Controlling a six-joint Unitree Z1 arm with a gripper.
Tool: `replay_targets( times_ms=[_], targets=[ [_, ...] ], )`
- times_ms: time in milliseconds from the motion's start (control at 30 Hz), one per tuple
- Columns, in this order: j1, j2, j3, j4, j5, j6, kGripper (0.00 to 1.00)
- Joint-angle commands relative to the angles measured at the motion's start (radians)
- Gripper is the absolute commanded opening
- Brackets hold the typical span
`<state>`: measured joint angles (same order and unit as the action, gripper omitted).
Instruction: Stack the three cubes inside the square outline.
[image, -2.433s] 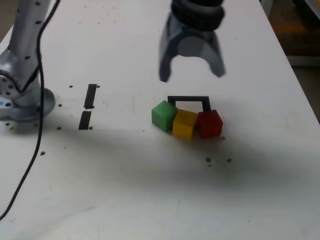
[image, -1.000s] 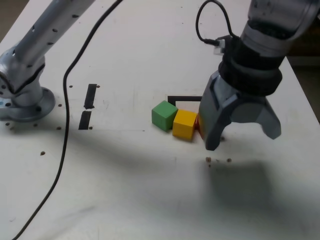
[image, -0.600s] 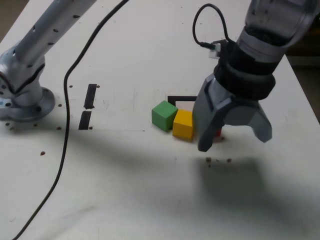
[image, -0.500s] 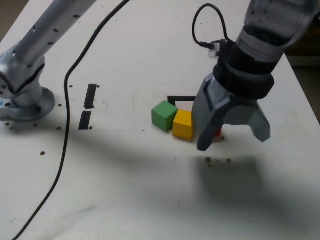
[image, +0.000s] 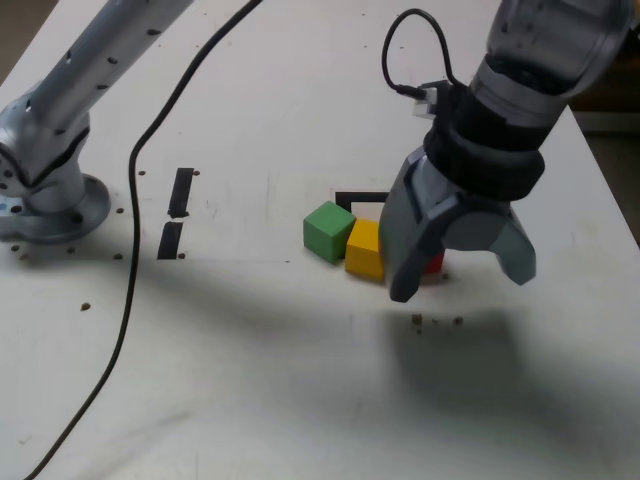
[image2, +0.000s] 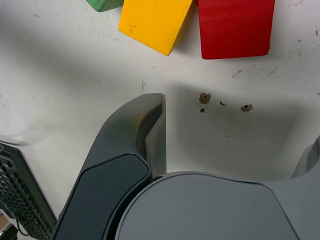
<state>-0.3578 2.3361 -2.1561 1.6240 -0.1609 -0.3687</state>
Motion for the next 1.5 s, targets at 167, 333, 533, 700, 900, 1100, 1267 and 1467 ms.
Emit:
replay_targets(
  times_ms=[167, 333, 533, 700, 900, 1100, 1267, 1467],
  targets=[
    [0.007, 0.001, -0.008, 0.013, -0.004, -0.001, 0.99],
    [0.033, 0.009, 0.01, 0.01, -0.007, 0.025, 0.99],
    [0.071, 0.03, 0.011, 0.004, -0.023, 0.066, 0.99],
    [0.085, 0.048, -0.012, -0.002, -0.035, 0.084, 0.99],
    [0.088, 0.066, -0.034, -0.005, -0.043, 0.091, 0.99],
    [0.096, 0.083, -0.039, -0.009, -0.054, 0.098, 0.99],
    [0.109, 0.088, -0.032, -0.013, -0.061, 0.11, 0.99],
    [0.124, 0.076, -0.004, -0.015, -0.06, 0.118, 0.99]
  ],
)
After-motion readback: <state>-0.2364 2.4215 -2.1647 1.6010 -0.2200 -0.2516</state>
